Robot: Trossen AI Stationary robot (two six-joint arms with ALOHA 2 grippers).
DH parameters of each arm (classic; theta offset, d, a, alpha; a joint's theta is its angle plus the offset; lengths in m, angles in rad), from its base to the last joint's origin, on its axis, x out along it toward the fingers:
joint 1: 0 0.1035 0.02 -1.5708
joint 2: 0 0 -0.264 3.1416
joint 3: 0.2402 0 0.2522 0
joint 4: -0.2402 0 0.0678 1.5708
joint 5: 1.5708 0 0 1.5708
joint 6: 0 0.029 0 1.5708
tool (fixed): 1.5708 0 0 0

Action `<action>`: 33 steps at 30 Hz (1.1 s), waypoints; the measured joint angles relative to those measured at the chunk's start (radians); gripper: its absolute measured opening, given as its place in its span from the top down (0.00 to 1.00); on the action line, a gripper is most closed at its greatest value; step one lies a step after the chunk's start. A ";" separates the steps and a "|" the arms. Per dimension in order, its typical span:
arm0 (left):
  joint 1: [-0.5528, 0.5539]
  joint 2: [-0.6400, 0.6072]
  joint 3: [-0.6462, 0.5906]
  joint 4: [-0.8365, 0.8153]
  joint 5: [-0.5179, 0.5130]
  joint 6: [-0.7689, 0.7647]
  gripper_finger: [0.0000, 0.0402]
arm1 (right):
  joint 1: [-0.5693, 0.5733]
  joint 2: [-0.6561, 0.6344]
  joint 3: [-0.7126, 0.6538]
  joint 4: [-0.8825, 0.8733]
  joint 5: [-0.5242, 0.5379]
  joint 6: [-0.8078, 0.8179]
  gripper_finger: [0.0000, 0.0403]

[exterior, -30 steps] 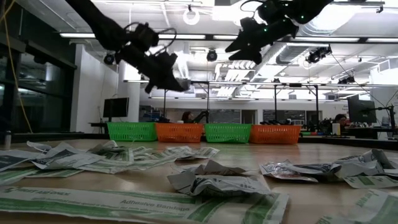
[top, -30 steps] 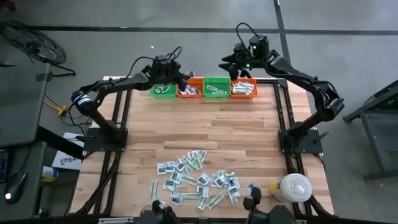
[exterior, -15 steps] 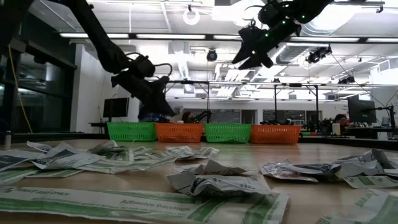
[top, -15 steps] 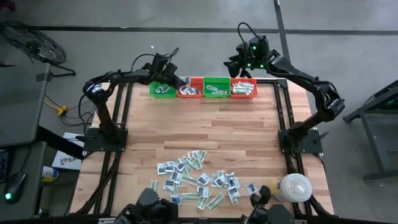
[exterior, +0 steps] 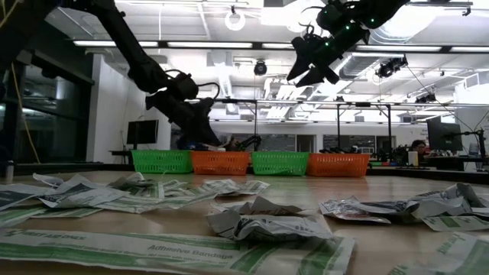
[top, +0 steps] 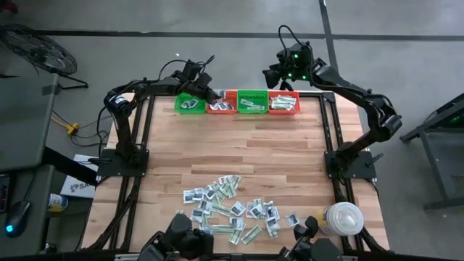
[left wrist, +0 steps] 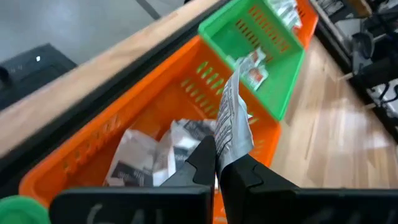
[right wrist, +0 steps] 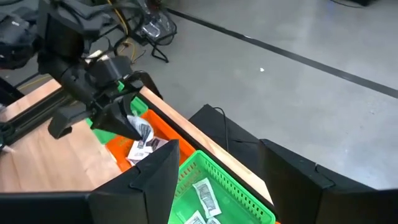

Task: Pick & Place First Aid Supplies
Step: Put the gray towelette pack in the left orange bin, then put the green bandage pack in the right orange bin

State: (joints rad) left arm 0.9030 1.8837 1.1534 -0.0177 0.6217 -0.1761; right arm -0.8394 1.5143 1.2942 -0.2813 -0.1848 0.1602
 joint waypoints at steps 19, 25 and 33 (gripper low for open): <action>0.000 -0.002 0.000 -0.005 0.038 0.041 0.70 | 0.002 0.000 0.000 -0.039 0.003 0.010 0.48; 0.000 -0.056 0.000 -0.004 -0.003 0.059 0.70 | 0.002 0.000 0.000 -0.048 -0.050 -0.011 0.48; -0.007 -0.163 0.000 -0.008 -0.029 0.178 0.72 | 0.002 0.000 0.000 -0.050 -0.108 -0.062 0.48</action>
State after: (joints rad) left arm 0.8959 1.7207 1.1530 -0.0261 0.5925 0.0017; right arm -0.8375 1.5143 1.2945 -0.3312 -0.2931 0.0983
